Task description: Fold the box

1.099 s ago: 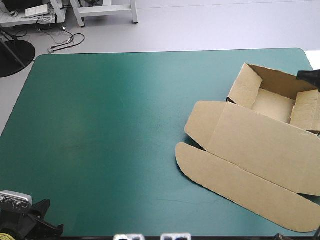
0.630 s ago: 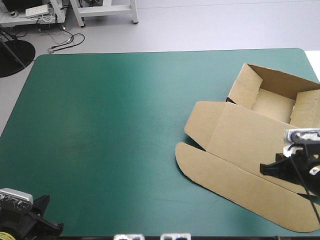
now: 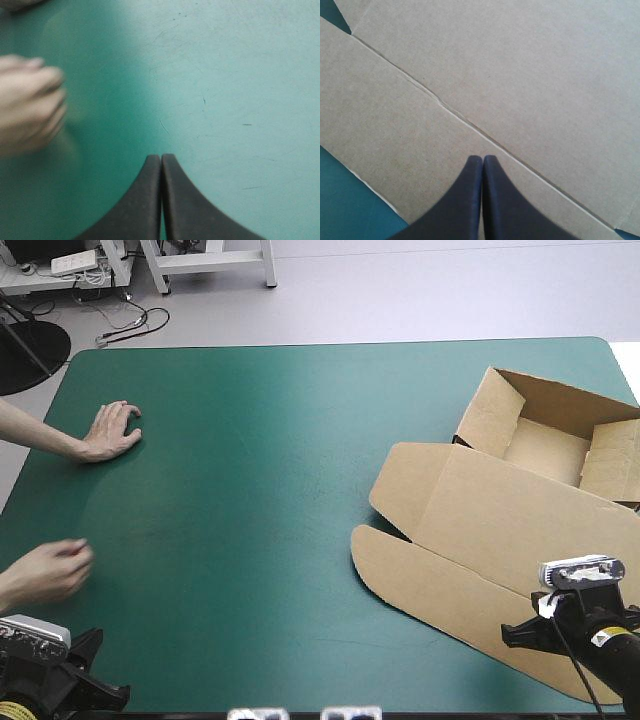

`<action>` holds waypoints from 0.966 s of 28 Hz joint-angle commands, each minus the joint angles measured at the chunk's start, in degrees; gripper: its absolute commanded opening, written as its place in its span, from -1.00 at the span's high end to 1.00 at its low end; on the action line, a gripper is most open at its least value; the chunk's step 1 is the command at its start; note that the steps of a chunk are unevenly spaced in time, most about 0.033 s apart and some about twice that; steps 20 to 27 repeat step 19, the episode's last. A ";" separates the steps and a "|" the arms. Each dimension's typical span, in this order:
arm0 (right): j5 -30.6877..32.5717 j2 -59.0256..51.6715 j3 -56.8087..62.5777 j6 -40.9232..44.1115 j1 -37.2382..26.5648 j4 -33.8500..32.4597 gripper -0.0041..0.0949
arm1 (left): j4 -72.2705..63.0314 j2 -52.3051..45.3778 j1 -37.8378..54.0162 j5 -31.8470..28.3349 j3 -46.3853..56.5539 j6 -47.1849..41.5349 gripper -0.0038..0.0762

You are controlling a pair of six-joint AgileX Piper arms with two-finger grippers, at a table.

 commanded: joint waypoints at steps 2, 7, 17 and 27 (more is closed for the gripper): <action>-3.06 0.06 -1.32 -0.72 0.34 1.12 0.95 | -0.35 0.99 -0.31 -3.77 -1.30 -0.32 0.93; -3.06 0.06 -1.32 -0.72 0.34 1.23 0.95 | -0.15 0.99 -0.31 -3.77 -1.30 -0.32 0.93; -3.06 0.06 -1.32 -0.72 0.34 1.23 0.95 | -0.15 0.99 -0.31 -3.77 -1.30 -1.57 0.93; -3.06 0.06 -1.32 -0.72 0.34 1.23 0.95 | -0.15 0.99 -0.31 -3.77 -1.30 -1.57 0.93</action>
